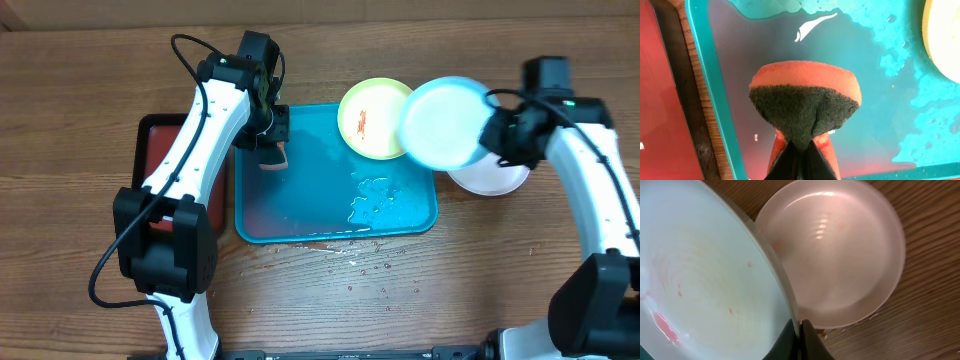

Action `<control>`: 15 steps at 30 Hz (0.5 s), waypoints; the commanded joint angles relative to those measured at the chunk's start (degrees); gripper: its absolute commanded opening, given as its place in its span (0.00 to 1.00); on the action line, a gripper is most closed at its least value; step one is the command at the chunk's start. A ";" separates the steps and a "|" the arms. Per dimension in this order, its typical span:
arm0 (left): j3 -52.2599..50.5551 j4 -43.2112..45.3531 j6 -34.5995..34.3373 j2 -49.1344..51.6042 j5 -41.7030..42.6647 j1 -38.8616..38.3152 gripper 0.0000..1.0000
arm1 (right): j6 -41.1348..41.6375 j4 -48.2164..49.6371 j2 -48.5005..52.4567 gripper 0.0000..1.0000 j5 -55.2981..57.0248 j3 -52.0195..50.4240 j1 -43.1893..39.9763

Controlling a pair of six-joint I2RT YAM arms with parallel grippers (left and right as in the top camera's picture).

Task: Clean dirty plates on tray and stack at the side
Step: 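Carry the light blue plate right and set it on the white plate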

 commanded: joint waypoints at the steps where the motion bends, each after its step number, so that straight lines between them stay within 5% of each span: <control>1: -0.28 0.07 -0.39 0.48 0.42 -0.13 0.04 | -1.07 2.62 -1.81 0.04 0.02 -3.58 -4.46; 15: -0.28 0.11 -0.39 0.48 0.42 -0.13 0.04 | -0.44 19.69 -1.53 0.04 1.25 -18.95 -10.27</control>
